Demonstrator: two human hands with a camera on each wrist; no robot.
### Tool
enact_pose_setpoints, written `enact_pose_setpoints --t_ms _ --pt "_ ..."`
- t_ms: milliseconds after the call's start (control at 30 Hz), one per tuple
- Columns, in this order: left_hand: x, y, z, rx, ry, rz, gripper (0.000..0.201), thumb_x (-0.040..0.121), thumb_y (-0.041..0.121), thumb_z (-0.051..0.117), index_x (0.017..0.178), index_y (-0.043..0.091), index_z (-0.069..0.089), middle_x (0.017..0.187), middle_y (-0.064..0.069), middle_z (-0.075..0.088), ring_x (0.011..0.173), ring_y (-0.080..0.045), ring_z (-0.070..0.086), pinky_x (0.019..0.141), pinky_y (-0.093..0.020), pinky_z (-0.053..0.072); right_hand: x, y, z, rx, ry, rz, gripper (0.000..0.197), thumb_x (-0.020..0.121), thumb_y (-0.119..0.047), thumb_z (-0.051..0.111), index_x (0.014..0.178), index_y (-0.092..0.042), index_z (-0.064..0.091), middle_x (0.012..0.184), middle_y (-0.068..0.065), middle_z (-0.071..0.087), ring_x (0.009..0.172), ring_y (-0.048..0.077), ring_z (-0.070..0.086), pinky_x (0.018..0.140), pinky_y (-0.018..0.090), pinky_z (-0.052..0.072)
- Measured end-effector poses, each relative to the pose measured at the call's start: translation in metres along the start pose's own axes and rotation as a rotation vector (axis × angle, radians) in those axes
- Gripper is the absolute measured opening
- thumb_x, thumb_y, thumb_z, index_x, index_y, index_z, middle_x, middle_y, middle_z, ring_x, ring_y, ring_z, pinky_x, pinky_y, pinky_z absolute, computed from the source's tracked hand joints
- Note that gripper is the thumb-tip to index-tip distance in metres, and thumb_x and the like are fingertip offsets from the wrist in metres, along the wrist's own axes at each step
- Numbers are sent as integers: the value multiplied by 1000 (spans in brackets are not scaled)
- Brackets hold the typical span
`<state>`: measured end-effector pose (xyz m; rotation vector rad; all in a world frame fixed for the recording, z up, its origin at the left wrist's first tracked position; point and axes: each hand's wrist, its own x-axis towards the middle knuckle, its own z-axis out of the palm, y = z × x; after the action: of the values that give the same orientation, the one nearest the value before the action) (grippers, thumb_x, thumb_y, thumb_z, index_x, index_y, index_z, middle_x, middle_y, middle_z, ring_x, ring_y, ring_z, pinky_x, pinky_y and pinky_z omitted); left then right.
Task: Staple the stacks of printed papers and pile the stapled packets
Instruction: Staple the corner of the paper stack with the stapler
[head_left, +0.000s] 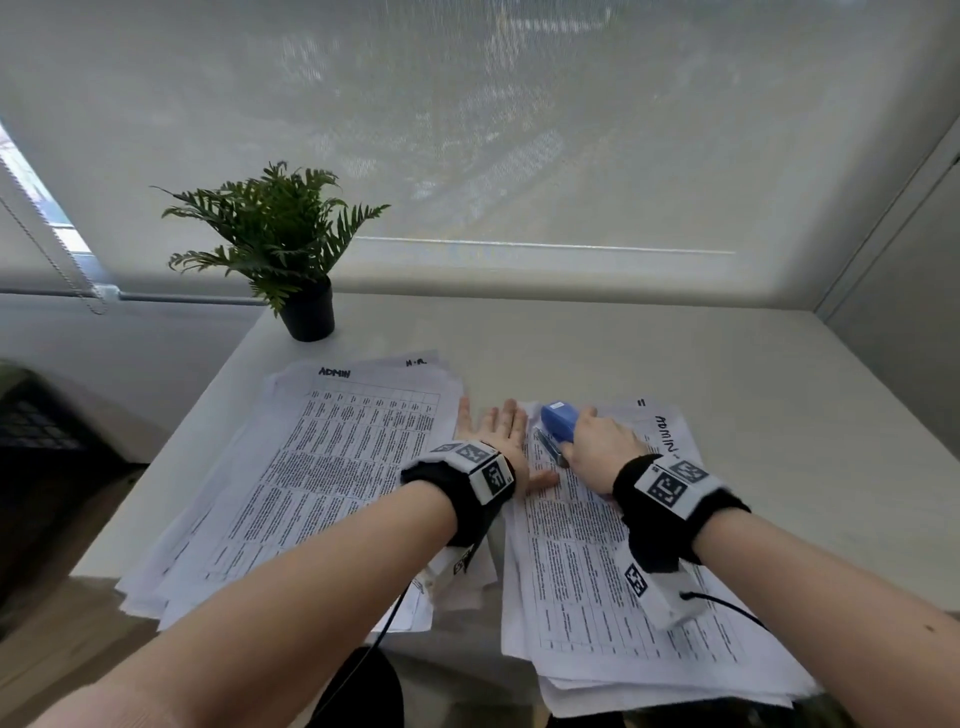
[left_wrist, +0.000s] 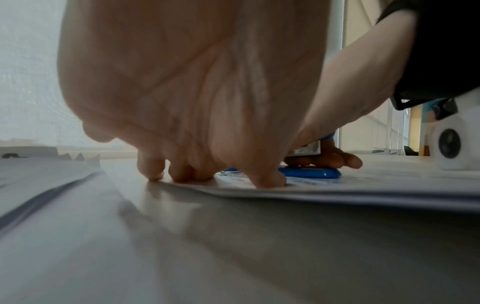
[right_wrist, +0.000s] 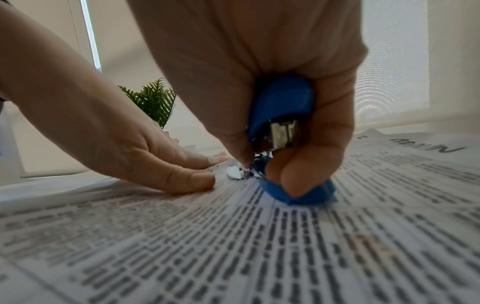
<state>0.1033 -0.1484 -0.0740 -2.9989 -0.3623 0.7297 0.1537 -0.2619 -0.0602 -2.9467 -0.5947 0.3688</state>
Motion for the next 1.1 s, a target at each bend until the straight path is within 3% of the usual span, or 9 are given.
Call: enact_pose_setpoints --t_ms 567,700,933,1100 --pt "7 1 1 238 2 -81 101 82 80 11 151 9 -10 160 -10 -11 149 -24 -7 108 -68 -12 4 -3 1 1 17 2 29 97 -23 43 119 -5 41 117 18 61 108 33 59 86 39 45" --pt "5 0 1 216 -2 -66 99 84 78 12 150 8 -11 159 -11 -12 149 -24 -8 109 -67 -12 6 -6 1 8 18 -1 28 98 -23 41 119 -5 40 117 17 61 108 33 60 74 34 39" --pt "3 -1 0 159 -11 -55 99 84 78 14 150 9 -12 159 -9 -14 149 -22 -9 110 -65 -16 38 -25 -10 21 -42 19 39 98 -21 45 129 0 36 127 19 56 116 34 56 87 35 45" --pt "0 -5 -4 87 1 -15 102 82 79 18 150 9 -12 159 -9 -14 149 -23 -7 110 -63 -18 42 -3 -16 42 -93 -19 43 96 -28 45 127 1 37 120 20 61 109 34 60 78 34 44"
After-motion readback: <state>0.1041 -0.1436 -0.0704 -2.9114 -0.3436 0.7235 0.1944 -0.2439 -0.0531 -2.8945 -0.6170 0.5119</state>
